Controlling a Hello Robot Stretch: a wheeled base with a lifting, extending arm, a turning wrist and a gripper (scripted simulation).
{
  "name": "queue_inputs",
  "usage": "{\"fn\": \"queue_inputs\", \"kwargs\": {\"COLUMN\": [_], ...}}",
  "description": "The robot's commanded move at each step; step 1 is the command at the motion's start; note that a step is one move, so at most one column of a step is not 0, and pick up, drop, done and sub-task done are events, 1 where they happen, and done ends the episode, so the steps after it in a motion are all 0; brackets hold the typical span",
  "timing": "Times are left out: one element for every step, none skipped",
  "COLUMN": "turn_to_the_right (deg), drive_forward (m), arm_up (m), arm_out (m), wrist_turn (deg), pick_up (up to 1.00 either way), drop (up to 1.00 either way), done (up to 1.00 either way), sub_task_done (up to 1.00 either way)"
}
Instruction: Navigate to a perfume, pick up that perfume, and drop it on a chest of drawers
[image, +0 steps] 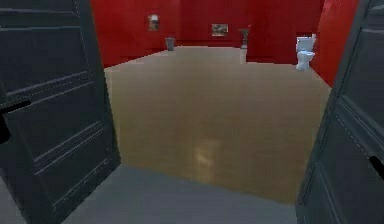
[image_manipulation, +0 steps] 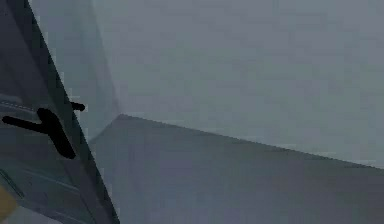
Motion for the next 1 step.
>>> {"fn": "queue_inputs", "kwargs": {"turn_to_the_right": [-3.0], "drive_forward": [0.00], "arm_up": [0.00], "arm_out": [0.00], "wrist_turn": [0.0], "pick_up": [0.00], "drop": [0.00], "done": [0.00], "sub_task_done": [0.00]}}
